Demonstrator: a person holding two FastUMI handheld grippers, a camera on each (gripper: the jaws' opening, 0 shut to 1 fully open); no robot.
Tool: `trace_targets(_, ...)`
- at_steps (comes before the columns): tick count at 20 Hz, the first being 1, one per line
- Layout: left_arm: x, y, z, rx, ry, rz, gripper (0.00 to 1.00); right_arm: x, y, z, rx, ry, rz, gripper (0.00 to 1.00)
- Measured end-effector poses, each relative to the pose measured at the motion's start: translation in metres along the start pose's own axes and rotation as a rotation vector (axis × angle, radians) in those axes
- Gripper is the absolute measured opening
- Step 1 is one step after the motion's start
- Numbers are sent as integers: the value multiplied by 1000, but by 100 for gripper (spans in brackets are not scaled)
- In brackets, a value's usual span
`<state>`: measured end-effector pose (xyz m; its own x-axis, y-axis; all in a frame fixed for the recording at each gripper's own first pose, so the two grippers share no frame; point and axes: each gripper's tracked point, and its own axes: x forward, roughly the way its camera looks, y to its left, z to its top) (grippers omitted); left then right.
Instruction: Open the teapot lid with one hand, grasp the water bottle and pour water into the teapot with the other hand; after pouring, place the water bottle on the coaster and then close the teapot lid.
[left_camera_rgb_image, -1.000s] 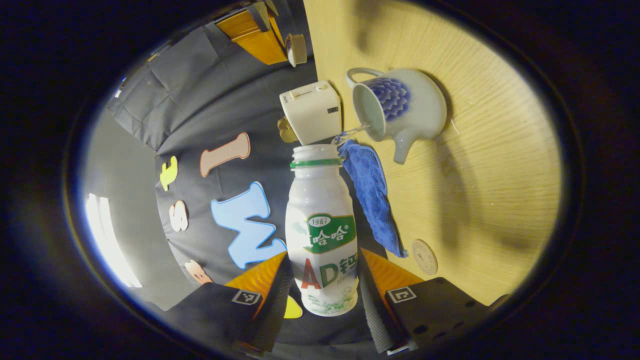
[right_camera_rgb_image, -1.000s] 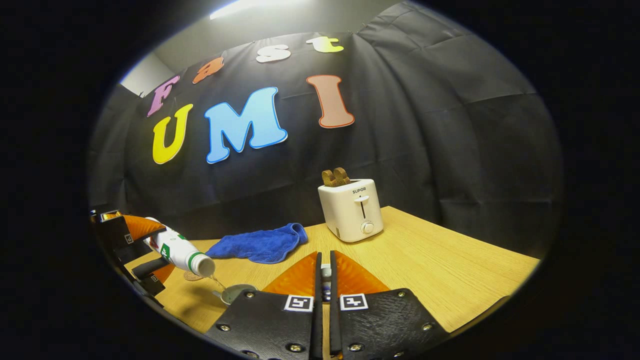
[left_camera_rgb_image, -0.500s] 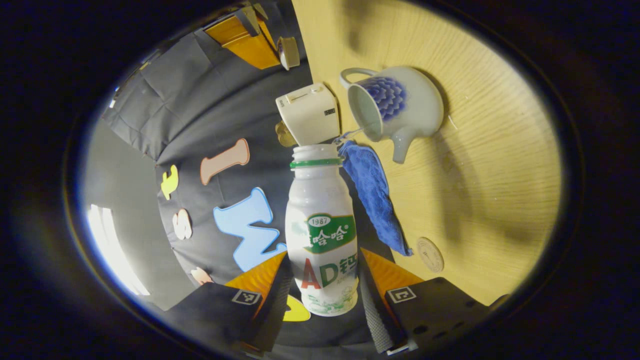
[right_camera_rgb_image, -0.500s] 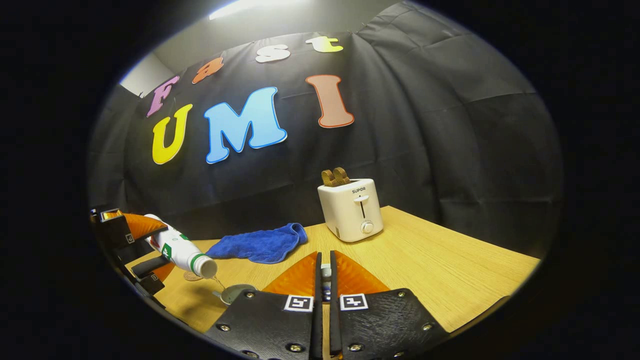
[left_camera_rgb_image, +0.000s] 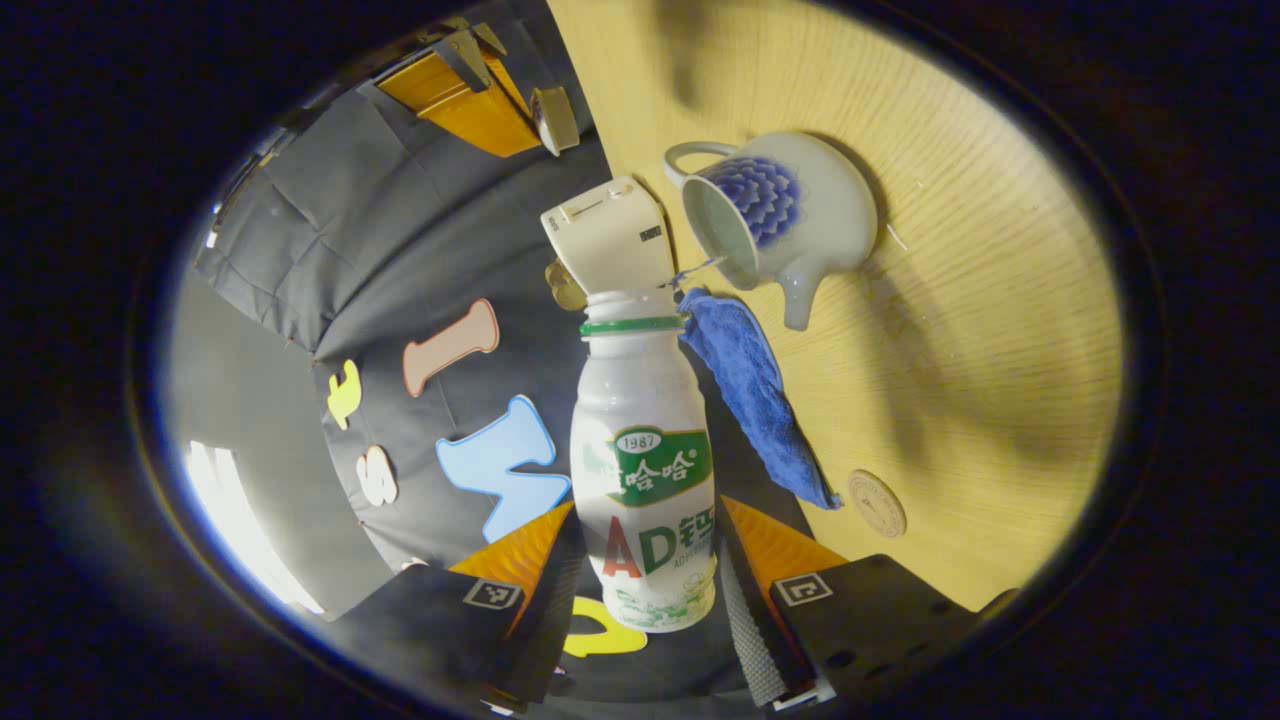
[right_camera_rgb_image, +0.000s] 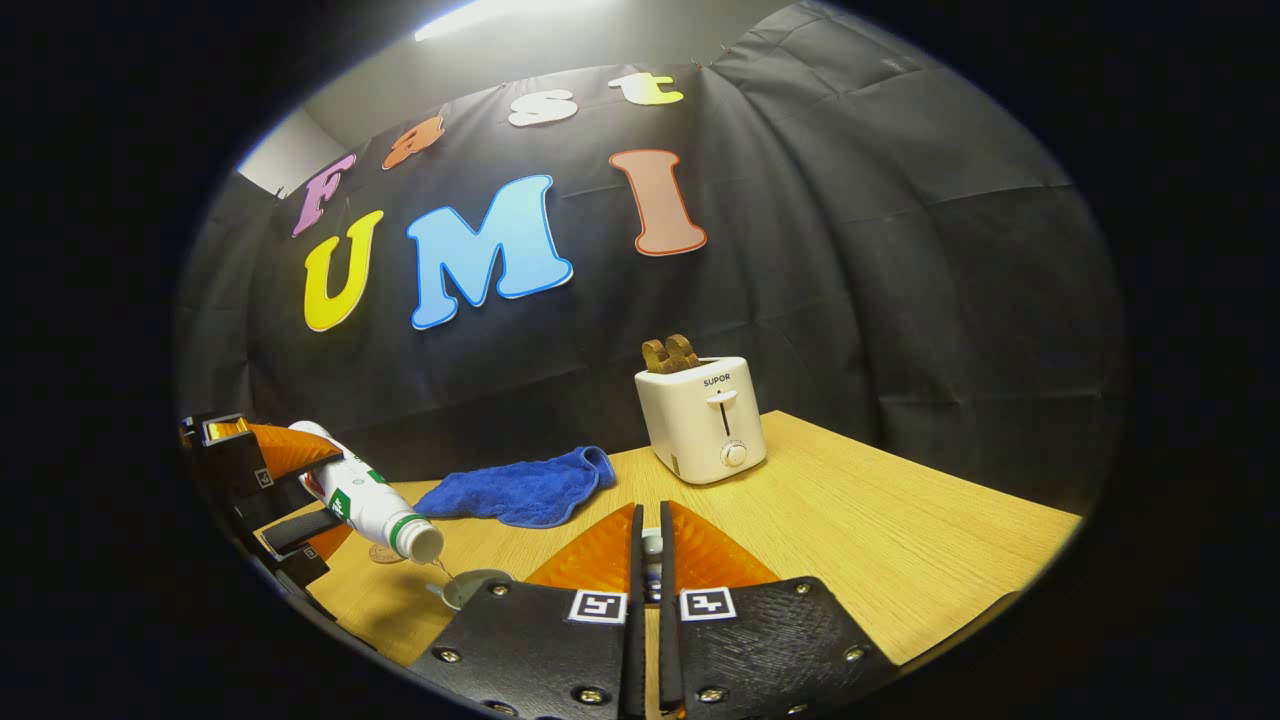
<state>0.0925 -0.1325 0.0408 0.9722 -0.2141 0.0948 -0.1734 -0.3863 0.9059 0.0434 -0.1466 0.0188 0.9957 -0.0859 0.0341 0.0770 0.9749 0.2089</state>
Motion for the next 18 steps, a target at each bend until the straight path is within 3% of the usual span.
trace_targets(7, 0, 3, 5, 53, -19, -1, 82, -1, -1, 0, 8, -1, 1, 5)
trace_targets(8, 3, 3, 5, 57, -19, -3, 77, -1, -1, 0, 11, -1, 0, 5)
trace_targets(12, 5, 5, 7, 80, -27, -6, 77, -2, -1, 0, 21, 3, 4, 5)
trace_targets(13, 4, 6, 7, 85, -29, -5, 72, -1, 0, -1, 22, 3, 6, 5)
trace_targets(14, 5, 7, 8, 89, -30, -5, 77, -1, 1, -1, 21, 3, 8, 5)
trace_targets(16, 6, 8, 9, 94, -34, -4, 72, -2, 1, -1, 21, 3, 11, 5)
trace_targets(18, 6, 9, 10, 89, -33, -6, 77, -1, 2, -2, 22, 6, 14, 5)
